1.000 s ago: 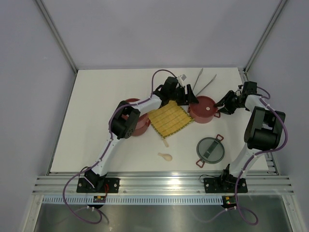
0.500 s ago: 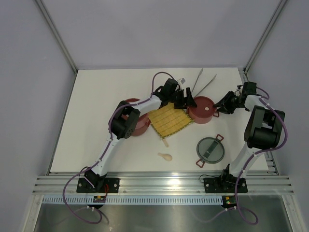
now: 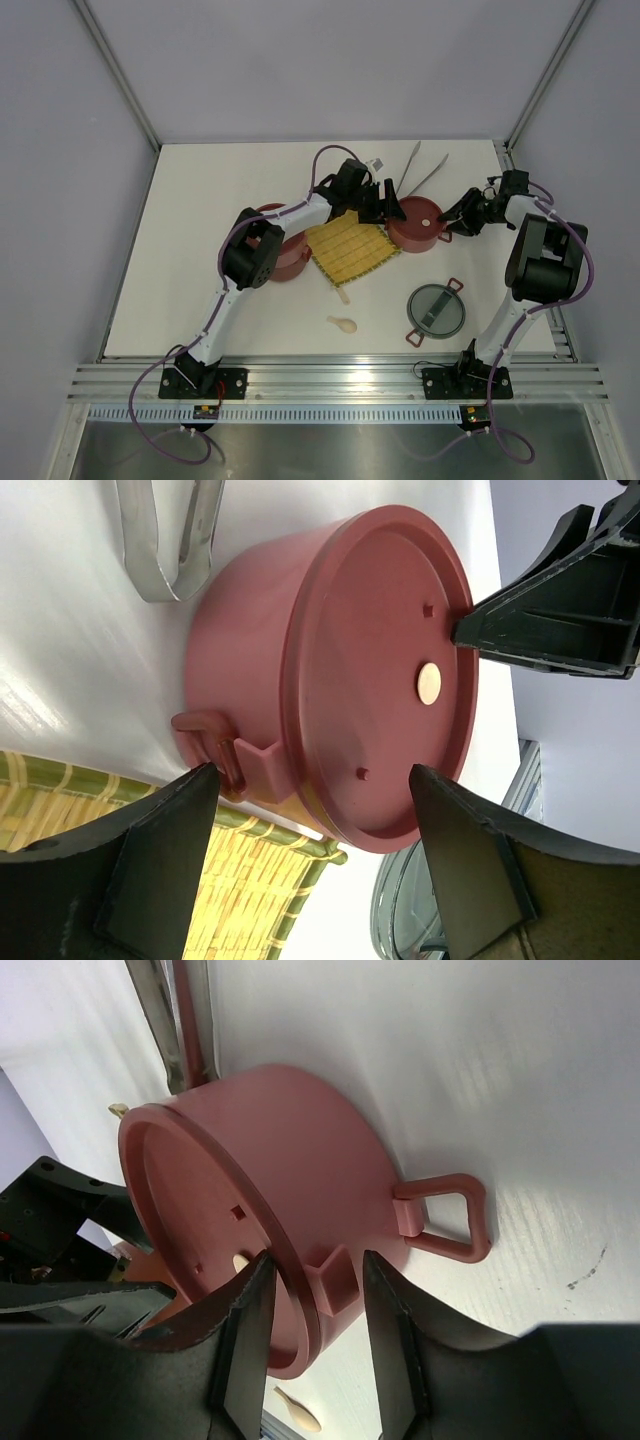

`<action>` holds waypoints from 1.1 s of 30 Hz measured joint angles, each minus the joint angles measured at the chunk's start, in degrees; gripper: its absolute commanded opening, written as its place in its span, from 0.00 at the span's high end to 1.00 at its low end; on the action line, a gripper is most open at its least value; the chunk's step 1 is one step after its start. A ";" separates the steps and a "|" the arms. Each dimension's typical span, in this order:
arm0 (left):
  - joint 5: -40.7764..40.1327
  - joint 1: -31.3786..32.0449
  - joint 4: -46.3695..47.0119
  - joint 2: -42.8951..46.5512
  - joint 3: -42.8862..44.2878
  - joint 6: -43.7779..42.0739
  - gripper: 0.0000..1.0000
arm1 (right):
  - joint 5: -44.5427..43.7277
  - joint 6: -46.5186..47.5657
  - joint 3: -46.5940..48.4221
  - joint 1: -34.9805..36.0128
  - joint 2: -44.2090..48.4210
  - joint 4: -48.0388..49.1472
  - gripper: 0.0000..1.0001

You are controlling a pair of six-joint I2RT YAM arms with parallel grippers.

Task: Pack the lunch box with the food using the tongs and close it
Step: Pick up the packing box from the center of the board.

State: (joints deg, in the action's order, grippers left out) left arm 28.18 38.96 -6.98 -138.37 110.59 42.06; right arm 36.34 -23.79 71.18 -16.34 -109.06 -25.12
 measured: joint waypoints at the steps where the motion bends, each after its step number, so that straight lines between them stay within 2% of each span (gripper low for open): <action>1: 0.00 0.00 -0.24 0.00 0.00 0.00 0.20 | 0.17 0.02 0.15 0.00 -0.20 0.00 0.53; 2: 0.00 0.00 -0.31 0.00 0.04 0.00 0.20 | 0.37 0.00 0.31 0.02 -0.46 -0.02 0.54; 6: -0.11 0.00 -0.87 0.00 0.37 -0.07 0.21 | 0.90 0.42 0.50 0.11 -0.85 0.07 0.68; 8: -0.17 -0.15 -0.90 0.00 0.81 -0.09 0.23 | 0.94 0.68 0.50 0.11 -0.85 0.22 0.79; 10: -0.17 -0.28 -0.92 0.00 1.16 -0.13 0.26 | 0.90 0.70 0.50 0.11 -0.85 0.44 0.85; 18: -0.11 -0.31 -1.07 -0.02 1.49 -0.11 0.34 | 0.87 0.74 0.50 0.11 -0.85 0.50 0.87; 25: -0.13 -0.22 -1.16 -0.02 1.60 -0.20 0.35 | 0.90 0.87 0.50 0.11 -0.85 0.48 0.87; 28: -0.17 -0.22 -1.20 -0.02 1.62 -0.24 0.43 | 0.94 0.85 0.50 0.11 -0.85 0.48 0.87; 33: -0.22 -0.22 -1.53 -0.02 1.97 -0.24 0.46 | 1.05 0.85 0.50 0.11 -0.85 0.48 0.87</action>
State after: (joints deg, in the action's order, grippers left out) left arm 27.97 38.74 -8.51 -138.39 112.55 41.82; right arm 37.39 -22.94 71.68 -16.23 -109.91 -24.64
